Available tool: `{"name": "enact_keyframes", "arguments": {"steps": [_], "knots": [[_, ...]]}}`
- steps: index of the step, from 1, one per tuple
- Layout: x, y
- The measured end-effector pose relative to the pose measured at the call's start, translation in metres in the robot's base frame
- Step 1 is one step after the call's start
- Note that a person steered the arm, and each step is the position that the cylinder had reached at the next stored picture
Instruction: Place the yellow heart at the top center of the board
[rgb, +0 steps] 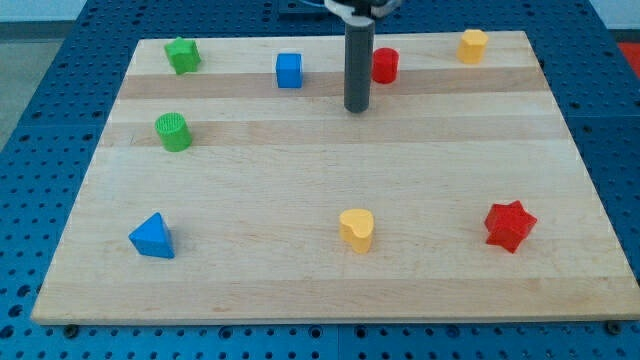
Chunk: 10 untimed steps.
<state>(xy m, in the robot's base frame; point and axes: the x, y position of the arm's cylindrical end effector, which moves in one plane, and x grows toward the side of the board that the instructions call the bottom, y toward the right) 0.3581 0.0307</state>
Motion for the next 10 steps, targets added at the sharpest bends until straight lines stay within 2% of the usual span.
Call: {"name": "enact_keyframes", "arguments": {"steps": [2, 4, 7, 8, 10], "knots": [[0.074, 0.01], [0.119, 0.056], [0.202, 0.061], [0.22, 0.043], [0.208, 0.028]]}}
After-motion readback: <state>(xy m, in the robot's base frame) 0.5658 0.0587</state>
